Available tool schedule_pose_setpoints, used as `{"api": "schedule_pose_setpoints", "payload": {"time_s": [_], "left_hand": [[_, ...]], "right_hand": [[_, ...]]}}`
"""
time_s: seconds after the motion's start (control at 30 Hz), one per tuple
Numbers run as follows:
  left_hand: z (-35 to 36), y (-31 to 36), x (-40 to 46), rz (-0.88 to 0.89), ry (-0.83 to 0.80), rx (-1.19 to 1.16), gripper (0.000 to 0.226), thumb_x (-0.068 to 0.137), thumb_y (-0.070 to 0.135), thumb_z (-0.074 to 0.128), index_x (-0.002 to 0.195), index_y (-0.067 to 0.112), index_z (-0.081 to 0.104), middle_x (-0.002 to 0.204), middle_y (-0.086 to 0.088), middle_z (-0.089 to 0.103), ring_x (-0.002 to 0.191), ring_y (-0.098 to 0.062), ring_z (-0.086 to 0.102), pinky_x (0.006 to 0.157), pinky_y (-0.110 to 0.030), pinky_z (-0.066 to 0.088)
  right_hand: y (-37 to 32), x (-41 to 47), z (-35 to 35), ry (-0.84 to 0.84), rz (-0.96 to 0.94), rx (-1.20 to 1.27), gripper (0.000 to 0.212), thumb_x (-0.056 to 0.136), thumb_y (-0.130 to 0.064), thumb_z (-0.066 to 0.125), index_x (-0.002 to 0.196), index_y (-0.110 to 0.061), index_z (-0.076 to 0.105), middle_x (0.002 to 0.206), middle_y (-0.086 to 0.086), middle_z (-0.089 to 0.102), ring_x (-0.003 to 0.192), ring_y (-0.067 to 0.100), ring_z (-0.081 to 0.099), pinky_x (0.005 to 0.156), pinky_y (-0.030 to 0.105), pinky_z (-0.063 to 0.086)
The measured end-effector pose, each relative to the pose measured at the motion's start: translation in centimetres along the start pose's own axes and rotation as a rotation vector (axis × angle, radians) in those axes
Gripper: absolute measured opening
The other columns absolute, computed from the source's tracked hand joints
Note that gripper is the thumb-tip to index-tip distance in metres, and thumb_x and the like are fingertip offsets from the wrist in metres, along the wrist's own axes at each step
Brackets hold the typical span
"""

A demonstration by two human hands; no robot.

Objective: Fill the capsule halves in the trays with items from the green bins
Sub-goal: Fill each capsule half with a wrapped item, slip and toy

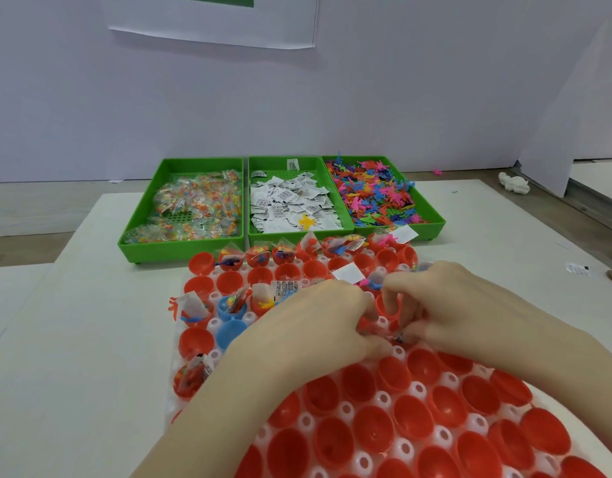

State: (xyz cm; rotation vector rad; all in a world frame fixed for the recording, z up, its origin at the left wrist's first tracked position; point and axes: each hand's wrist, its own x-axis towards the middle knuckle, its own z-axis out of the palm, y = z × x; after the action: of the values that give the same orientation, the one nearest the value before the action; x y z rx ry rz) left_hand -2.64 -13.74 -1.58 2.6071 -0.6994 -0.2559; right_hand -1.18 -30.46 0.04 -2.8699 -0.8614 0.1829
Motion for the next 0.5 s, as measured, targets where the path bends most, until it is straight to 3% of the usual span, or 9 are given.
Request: {"api": "schedule_pose_setpoints", "payload": {"time_s": [0.1,0.17,0.27,0.33,0.4,0.43,0.5], "left_hand": [[-1.8,-0.2,-0.8,-0.036,0.049,-0.041,0.045,0.081,0.052,0.057,0.12,0.029,0.057,0.095,0.013,0.057,0.089,-0.007,0.053,0.083,-0.028,0.047],[-3.6,-1.0,-1.9,-0.056,0.14,-0.145,0.043,0.074,0.055,0.059,0.111,0.033,0.062,0.086,0.018,0.061,0.082,0.0,0.056,0.078,-0.023,0.046],[-6.4,-3.3,-3.9,-0.107,0.443,-0.372,0.037,0.061,0.062,0.058,0.086,0.036,0.067,0.079,0.021,0.067,0.074,0.005,0.06,0.063,-0.011,0.047],[-7.6,-6.0,-4.3,-0.18,0.683,-0.421,0.028,0.066,0.057,0.058,0.079,0.035,0.068,0.076,0.02,0.068,0.072,0.003,0.06,0.056,-0.008,0.044],[-8.3,-10.1,-3.5,-0.309,0.85,-0.375,0.023,0.08,0.043,0.062,0.088,0.022,0.07,0.074,0.011,0.067,0.069,-0.003,0.058,0.054,-0.008,0.041],[-8.5,-12.2,-2.6,-0.398,0.871,-0.341,0.026,0.086,0.035,0.061,0.1,0.014,0.069,0.085,0.004,0.068,0.075,-0.008,0.058,0.06,-0.013,0.042],[-8.4,-16.1,-1.0,-0.565,0.728,-0.223,0.041,0.091,0.035,0.055,0.122,0.008,0.058,0.116,-0.012,0.063,0.097,-0.024,0.059,0.078,-0.028,0.044]], "right_hand": [[0.1,-0.2,-0.7,-0.057,0.033,0.119,0.04,0.074,0.0,0.064,0.084,-0.037,0.055,0.071,-0.019,0.062,0.069,-0.012,0.057,0.066,0.009,0.046],[0.4,-0.5,-1.0,-0.044,0.031,0.141,0.035,0.079,-0.002,0.064,0.097,-0.032,0.063,0.074,-0.027,0.056,0.073,-0.021,0.052,0.067,0.003,0.042],[0.7,-1.2,-1.4,0.054,0.023,0.144,0.026,0.081,-0.019,0.069,0.099,-0.037,0.065,0.082,-0.031,0.058,0.081,-0.018,0.053,0.073,0.004,0.041],[1.0,-2.0,-1.7,0.138,0.012,0.165,0.019,0.078,-0.029,0.071,0.092,-0.041,0.066,0.081,-0.029,0.064,0.084,-0.012,0.056,0.072,0.005,0.04],[1.4,-2.9,-1.8,0.21,0.014,0.185,0.014,0.075,-0.032,0.072,0.082,-0.043,0.066,0.08,-0.031,0.064,0.079,-0.011,0.058,0.072,0.007,0.04],[1.7,-3.3,-1.7,0.236,0.018,0.196,0.012,0.074,-0.034,0.073,0.078,-0.043,0.067,0.08,-0.033,0.064,0.076,-0.011,0.059,0.073,0.008,0.04],[2.1,-4.2,-1.3,0.289,0.033,0.222,0.01,0.074,-0.041,0.074,0.071,-0.046,0.066,0.075,-0.034,0.064,0.069,-0.009,0.061,0.073,0.008,0.04]]}}
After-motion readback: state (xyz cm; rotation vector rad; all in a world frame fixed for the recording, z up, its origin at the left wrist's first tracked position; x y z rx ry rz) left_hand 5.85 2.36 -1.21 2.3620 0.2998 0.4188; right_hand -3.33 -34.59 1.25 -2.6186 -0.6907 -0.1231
